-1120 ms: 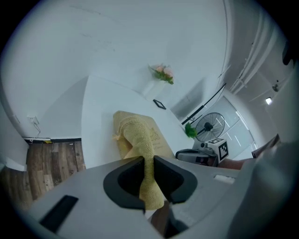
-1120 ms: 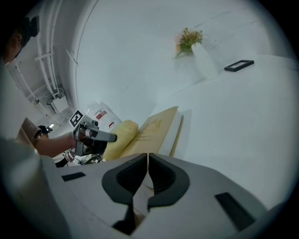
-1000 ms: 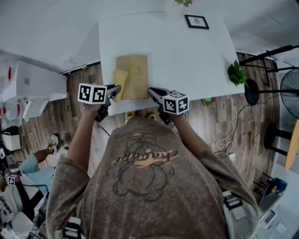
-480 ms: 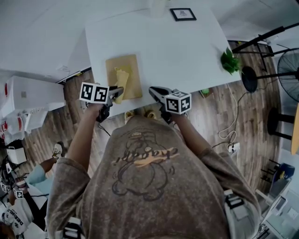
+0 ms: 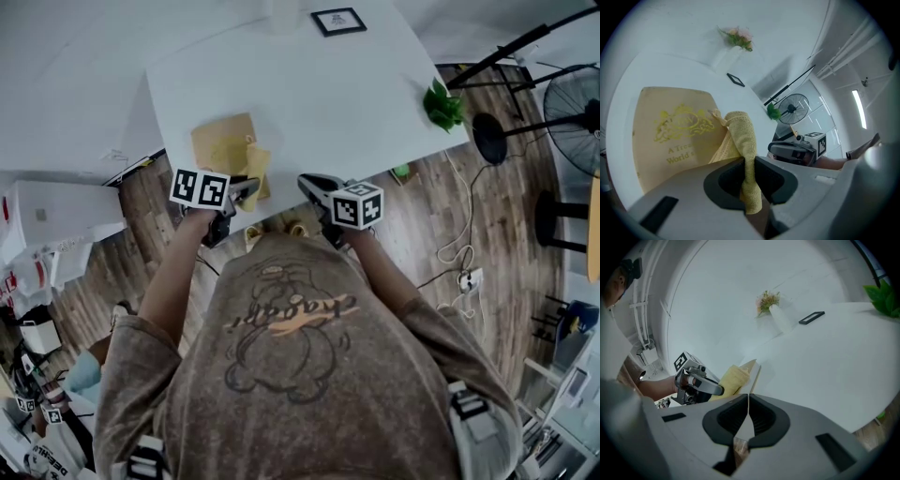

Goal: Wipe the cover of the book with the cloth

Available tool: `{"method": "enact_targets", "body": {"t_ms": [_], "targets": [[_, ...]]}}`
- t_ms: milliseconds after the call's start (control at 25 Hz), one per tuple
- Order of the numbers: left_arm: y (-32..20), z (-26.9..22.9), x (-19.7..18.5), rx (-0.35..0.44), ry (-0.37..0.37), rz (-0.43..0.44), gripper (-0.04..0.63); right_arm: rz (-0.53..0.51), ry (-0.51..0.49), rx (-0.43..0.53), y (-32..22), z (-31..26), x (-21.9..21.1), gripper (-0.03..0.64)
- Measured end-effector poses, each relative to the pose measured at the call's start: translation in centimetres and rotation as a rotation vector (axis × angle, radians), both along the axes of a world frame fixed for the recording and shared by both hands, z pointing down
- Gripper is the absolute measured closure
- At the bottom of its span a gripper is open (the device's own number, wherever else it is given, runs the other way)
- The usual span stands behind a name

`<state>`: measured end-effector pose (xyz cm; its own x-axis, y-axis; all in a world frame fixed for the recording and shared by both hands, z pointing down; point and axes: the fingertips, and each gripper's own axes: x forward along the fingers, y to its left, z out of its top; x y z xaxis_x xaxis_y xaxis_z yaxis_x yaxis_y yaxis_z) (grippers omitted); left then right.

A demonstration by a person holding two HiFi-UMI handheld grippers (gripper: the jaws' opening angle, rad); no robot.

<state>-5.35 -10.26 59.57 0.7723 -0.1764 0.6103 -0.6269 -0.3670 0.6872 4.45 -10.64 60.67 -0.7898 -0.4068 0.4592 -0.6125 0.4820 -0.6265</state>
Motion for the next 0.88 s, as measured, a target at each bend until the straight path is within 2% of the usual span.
{"method": "enact_targets", "body": {"t_ms": [360, 560, 720, 880], "targets": [[-0.4, -0.3, 3.8, -0.024, 0.066, 0.039, 0.543, 0.076, 0.001, 0.004, -0.2, -0.4, 2.9, 0.607], [-0.6, -1.9, 5.6, -0.014, 0.152, 0.040, 0.543, 0.097, -0.003, 0.003, 0.0, -0.3, 3.7, 0.607], [-1.6, -4.0, 4.9, 0.022, 0.204, 0.000, 0.543, 0.085, -0.006, 0.005, -0.2, -0.4, 3.0, 0.607], [-2.9, -5.7, 1.8, 0.061, 0.225, -0.081, 0.543, 0.049, -0.010, 0.008, -0.5, -0.6, 1.3, 0.607]]}}
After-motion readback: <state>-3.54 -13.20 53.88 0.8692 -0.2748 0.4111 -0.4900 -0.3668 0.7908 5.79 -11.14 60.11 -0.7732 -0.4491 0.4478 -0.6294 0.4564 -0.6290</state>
